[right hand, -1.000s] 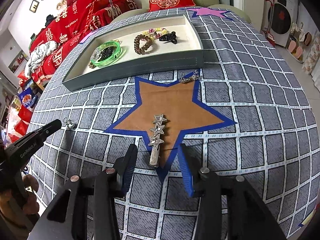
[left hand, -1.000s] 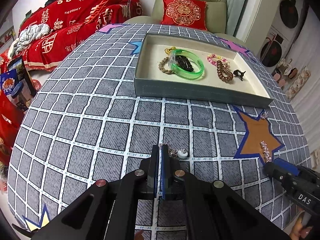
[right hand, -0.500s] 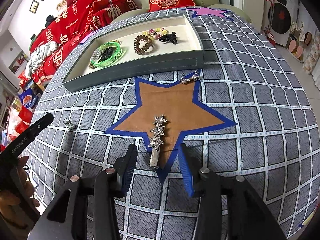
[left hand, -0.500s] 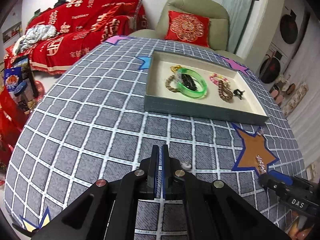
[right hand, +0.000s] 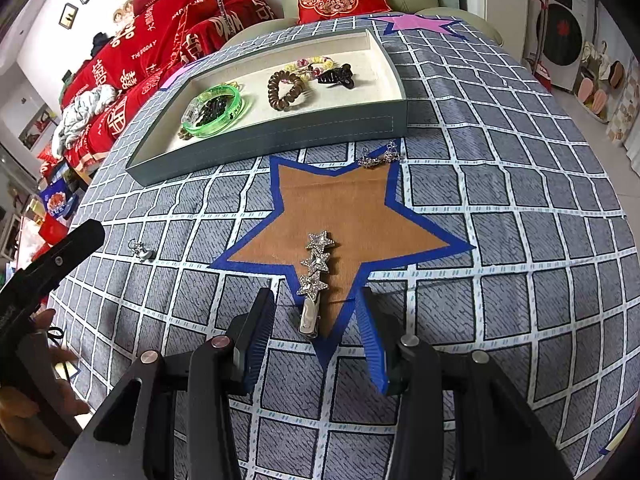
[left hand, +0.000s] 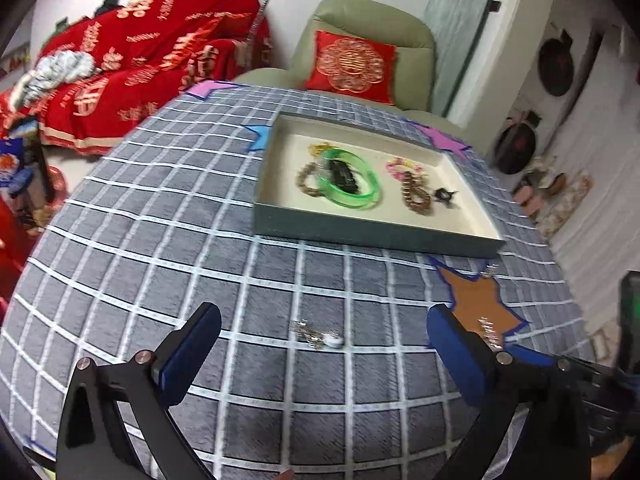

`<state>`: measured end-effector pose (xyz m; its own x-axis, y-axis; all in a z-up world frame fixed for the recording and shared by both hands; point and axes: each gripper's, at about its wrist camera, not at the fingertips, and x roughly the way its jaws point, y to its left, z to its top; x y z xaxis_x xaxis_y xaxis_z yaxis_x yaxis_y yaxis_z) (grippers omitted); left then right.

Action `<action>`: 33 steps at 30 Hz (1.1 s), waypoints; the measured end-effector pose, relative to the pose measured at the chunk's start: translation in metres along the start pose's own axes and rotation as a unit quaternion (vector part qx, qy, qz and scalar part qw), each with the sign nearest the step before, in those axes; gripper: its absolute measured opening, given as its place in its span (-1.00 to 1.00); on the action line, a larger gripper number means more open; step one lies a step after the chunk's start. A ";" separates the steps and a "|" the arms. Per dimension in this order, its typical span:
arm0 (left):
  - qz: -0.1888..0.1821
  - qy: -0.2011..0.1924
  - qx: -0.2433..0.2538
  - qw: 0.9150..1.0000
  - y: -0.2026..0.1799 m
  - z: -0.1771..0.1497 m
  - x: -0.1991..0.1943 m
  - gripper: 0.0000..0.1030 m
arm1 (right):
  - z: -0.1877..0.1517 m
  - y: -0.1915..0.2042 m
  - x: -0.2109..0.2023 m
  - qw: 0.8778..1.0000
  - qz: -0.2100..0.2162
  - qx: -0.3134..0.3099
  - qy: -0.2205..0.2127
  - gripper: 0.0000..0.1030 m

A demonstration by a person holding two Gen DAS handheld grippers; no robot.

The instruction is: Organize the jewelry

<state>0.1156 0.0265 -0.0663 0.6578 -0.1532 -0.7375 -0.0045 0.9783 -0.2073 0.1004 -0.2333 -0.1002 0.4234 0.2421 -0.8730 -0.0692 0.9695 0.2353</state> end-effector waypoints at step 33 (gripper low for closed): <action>0.091 0.096 0.039 0.990 -0.029 -0.013 0.057 0.67 | -0.001 0.023 0.007 0.996 -0.063 -0.063 -0.002 -0.12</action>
<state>0.1437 -0.0120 -0.1106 0.4960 0.0107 -0.8682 -0.0474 0.9988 -0.0147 0.1006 -0.2097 -0.1014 0.4400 0.1179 -0.8902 -0.1276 0.9895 0.0679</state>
